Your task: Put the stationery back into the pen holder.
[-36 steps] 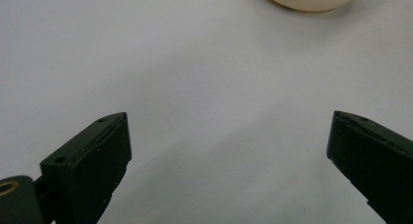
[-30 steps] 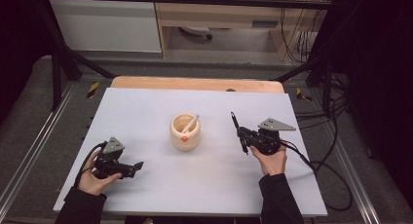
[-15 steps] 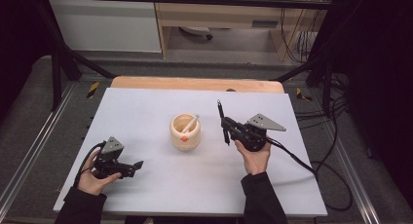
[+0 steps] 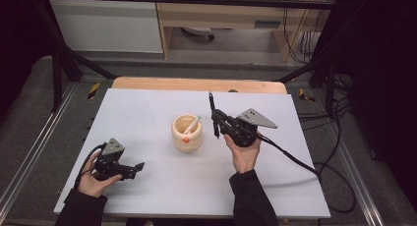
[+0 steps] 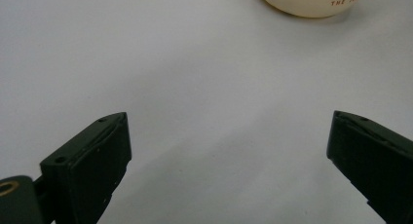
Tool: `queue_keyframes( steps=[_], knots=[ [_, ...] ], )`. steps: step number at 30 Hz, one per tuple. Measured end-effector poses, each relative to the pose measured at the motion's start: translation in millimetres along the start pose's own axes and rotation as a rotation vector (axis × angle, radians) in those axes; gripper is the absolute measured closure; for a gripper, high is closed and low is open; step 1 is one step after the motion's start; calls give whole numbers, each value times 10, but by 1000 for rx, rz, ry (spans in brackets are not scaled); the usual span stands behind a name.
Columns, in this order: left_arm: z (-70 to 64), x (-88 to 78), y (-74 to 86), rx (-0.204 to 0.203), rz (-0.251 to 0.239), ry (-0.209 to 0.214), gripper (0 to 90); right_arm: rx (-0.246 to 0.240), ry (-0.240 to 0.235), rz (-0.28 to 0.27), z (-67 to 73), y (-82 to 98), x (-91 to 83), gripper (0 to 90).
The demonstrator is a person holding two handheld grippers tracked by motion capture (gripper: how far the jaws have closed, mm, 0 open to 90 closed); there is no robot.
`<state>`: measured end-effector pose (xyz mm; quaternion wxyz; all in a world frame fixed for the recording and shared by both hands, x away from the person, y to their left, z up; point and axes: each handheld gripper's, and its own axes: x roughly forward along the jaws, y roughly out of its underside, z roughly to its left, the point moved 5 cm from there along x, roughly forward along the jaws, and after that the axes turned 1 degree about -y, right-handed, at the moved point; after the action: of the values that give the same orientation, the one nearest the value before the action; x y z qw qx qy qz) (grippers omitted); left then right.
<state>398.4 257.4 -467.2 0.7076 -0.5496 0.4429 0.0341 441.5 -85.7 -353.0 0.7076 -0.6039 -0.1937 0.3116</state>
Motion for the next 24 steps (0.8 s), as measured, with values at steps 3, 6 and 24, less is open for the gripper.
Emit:
queue_keyframes(
  steps=[3,6,24],
  knots=[
    [5,-8,-2,0,-3,0,24,7,-6,-6,58,-2,85,799],
    [4,-6,-1,0,-4,1,24,12,-14,-13,119,-12,172,799],
    [10,-10,1,-2,-6,6,24,20,-23,-41,297,14,653,799]
  ],
)
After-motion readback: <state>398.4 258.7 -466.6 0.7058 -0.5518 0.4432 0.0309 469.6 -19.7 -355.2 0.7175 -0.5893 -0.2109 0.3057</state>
